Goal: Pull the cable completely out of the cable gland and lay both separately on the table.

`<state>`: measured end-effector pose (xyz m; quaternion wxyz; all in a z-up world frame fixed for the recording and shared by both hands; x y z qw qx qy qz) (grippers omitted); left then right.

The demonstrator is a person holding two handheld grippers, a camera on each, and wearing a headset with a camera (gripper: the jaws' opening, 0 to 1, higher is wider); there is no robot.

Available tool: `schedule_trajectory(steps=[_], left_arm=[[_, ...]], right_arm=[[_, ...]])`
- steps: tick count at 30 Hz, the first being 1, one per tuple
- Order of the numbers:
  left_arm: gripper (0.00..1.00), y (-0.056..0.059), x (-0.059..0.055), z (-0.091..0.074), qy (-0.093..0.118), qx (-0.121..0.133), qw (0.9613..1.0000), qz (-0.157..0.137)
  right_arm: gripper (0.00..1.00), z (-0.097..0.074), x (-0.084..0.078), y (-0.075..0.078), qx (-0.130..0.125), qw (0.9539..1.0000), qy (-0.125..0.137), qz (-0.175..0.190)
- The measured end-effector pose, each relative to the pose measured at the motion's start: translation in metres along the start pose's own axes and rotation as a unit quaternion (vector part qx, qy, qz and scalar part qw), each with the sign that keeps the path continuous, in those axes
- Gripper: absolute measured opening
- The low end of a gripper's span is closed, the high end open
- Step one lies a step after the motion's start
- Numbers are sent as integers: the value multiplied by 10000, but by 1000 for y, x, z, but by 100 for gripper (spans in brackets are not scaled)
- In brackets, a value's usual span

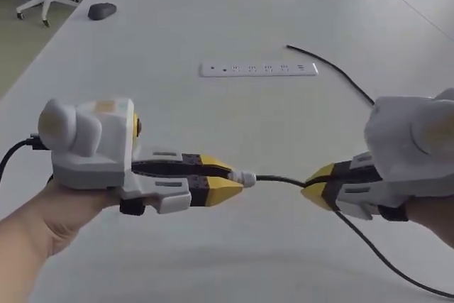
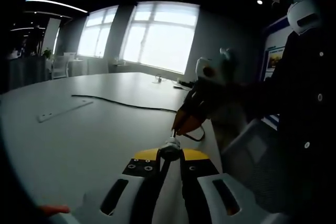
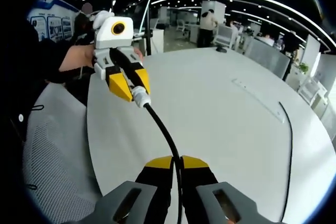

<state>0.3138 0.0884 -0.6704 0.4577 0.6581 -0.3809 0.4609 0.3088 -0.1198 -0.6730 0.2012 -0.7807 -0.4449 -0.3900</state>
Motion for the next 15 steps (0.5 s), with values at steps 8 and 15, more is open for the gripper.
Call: schedule_trajectory(steps=[8,15], left_arm=[[15,0,0,1,13,-5,10000,-1],[15,2,0,1,-19,-5,10000,41]], right_arm=[[0,-12,-17,11,-222,9995,-141,188],[0,-16,-31,16,-372,9985,-319,236]])
Point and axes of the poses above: the centre of the closed fingertips' face, and the gripper's own axes: z roughly forward along the fingers, y roughly to its right, x roughly out of its top, the point moved 8 cm from there along -z, roughly backward along the fingers, and after that the axes turned 6 degrees about y, right-handed, at the moved point
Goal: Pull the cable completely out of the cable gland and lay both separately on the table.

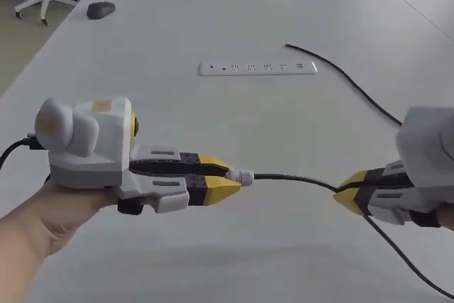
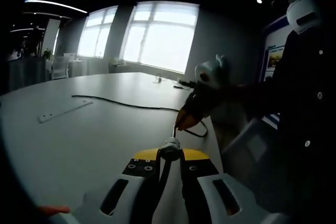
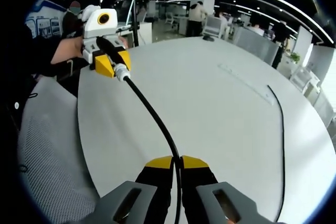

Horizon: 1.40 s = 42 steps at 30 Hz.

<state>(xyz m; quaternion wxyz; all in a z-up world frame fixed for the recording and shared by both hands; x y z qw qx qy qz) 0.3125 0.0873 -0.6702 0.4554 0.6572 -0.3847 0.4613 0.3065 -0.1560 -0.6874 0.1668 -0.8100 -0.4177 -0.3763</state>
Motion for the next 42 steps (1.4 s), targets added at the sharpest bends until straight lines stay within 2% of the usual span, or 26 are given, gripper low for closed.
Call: schedule_trajectory(steps=[10,13,15,17,18,20,21,23,26,29,31,32,33,39,41,42], left_arm=[[15,3,-1,0,-40,18,10000,25],[15,4,-2,0,-68,3,10000,34],[15,3,-1,0,-44,18,10000,5],[15,3,-1,0,-35,27,10000,20],[15,3,0,0,-31,29,10000,19],[15,2,0,0,-44,33,10000,48],[15,2,0,0,-51,30,10000,42],[15,2,0,0,-41,30,10000,31],[15,2,0,1,-44,5,10000,36],[15,3,2,2,10,-32,10000,43],[15,3,3,2,11,-34,10000,50],[15,4,3,3,5,-51,10000,64],[15,4,3,3,-5,-62,10000,57],[15,7,3,5,-73,-111,9998,133],[15,7,3,5,-86,-123,9998,145],[15,7,4,5,-101,-125,9997,188]], right_arm=[[0,5,-15,1,4,9994,-287,196],[0,5,-17,-2,8,9996,-286,84],[0,5,-17,-2,51,9994,-309,176],[3,5,-17,-2,26,9995,-302,108],[7,4,-14,-3,31,9997,-224,-55],[16,3,-8,-6,125,9999,-112,21],[18,4,-3,-9,261,9996,54,-70],[22,3,6,-14,337,9992,201,-62],[25,4,28,-27,679,9948,683,-334],[21,5,50,-45,887,9883,935,-813],[19,8,57,-52,995,9853,932,-1026],[17,11,63,-54,952,9831,991,-1212],[15,13,64,-55,943,9839,942,-1192],[9,24,72,-58,1018,9808,900,-1399],[4,25,73,-59,1039,9777,964,-1552],[2,25,73,-60,1040,9778,939,-1560]])
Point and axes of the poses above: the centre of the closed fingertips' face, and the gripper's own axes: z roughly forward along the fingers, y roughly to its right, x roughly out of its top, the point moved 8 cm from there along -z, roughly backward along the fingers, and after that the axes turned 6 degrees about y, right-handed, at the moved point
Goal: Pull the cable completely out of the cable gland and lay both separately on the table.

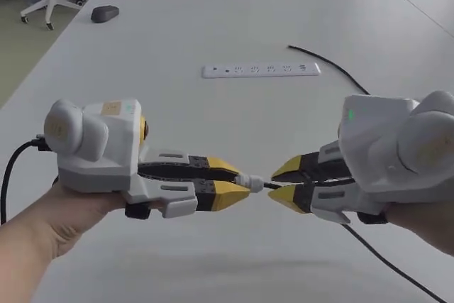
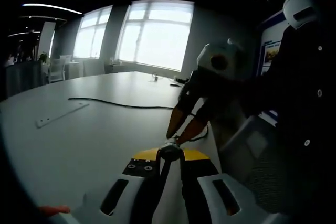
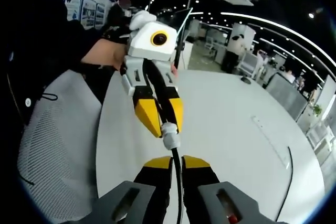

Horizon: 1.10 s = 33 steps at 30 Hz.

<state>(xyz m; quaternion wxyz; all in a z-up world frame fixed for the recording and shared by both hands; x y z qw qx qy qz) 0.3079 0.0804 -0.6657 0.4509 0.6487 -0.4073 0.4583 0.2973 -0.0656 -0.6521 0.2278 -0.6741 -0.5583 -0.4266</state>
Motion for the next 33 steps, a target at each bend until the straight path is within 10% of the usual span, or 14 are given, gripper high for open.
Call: schedule_trajectory(steps=[33], left_arm=[[15,-1,5,-9,23,128,9998,154]], right_arm=[[0,-31,-41,19,-486,9954,-603,572]])
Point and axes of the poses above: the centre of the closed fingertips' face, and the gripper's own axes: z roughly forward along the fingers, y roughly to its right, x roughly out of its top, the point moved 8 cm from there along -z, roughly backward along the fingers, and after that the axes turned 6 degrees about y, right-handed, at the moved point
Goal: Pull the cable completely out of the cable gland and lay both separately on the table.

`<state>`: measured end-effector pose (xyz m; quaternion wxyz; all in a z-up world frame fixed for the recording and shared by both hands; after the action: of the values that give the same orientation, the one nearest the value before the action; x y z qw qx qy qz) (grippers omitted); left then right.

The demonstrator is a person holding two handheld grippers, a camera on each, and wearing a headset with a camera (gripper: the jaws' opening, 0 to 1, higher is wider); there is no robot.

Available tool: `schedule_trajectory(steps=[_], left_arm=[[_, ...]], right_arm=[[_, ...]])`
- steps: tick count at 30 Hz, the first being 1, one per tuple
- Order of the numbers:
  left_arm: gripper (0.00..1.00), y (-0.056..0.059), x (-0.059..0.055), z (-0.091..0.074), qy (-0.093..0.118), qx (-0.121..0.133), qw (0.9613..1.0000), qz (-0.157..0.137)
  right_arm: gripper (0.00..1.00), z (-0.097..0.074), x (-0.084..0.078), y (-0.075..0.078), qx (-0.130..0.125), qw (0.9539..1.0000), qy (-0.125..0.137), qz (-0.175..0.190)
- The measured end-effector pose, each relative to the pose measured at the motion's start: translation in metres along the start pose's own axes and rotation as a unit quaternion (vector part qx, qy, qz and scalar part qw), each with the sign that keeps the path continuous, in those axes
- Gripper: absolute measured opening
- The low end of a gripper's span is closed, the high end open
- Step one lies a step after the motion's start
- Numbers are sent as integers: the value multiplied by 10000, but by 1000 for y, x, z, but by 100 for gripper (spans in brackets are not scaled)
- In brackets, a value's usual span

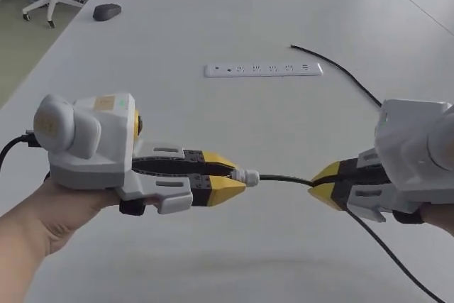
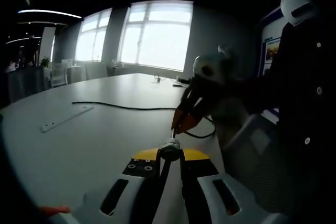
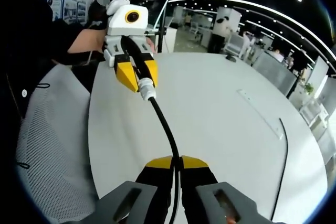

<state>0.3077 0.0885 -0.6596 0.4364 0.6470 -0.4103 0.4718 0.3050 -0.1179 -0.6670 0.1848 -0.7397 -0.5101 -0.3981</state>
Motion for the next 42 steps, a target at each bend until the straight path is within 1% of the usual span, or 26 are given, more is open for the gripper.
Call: schedule_trajectory(steps=[5,9,14,19,22,27,28,30,31,33,36,39,40,42], left_arm=[[15,2,1,-2,17,-20,10000,10],[15,2,2,-2,20,-14,10000,18],[15,1,1,-3,-5,5,10000,20],[15,-1,1,-5,-3,30,10000,19],[15,-2,0,-4,-27,39,10000,27],[15,-2,-1,-3,-36,60,10000,12],[15,-3,-1,-3,-41,66,10000,0],[15,-4,-3,-3,-88,95,9999,5],[15,-4,-3,-3,-85,91,9999,-4],[15,-4,-4,-3,-107,95,9999,-4],[15,-4,-4,-3,-94,95,9999,-19],[15,-4,-4,-3,-93,84,9999,-19],[15,-4,-4,-2,-92,79,9999,-21],[15,-4,-3,-2,-77,63,9999,-26]], right_arm=[[0,-6,-7,2,-97,9999,-57,84],[0,-7,-16,4,-121,9996,-176,183],[0,-9,-27,9,-216,9988,-295,319],[0,-10,-35,9,-204,9982,-357,442],[0,-7,-38,7,-198,9981,-377,435],[1,-2,-39,5,-138,9983,-519,222],[3,-2,-38,5,-120,9986,-510,123],[9,-1,-37,5,-124,9986,-500,120],[10,-1,-36,5,-117,9986,-497,137],[11,-2,-34,5,-103,9989,-433,121],[16,-1,-27,1,-6,9995,-247,204],[23,4,-11,-8,260,9989,169,365],[24,5,-4,-11,352,9982,321,357],[23,7,4,-13,383,9981,409,253]])
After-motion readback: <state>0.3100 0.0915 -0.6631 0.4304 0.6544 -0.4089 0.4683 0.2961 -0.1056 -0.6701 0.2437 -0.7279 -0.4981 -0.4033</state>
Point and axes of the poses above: the centre of the closed fingertips' face, and the gripper's own axes: z roughly forward along the fingers, y roughly to its right, x roughly out of its top, the point moved 8 cm from there along -z, roughly backward along the fingers, and after that the axes turned 6 degrees about y, right-handed, at the moved point
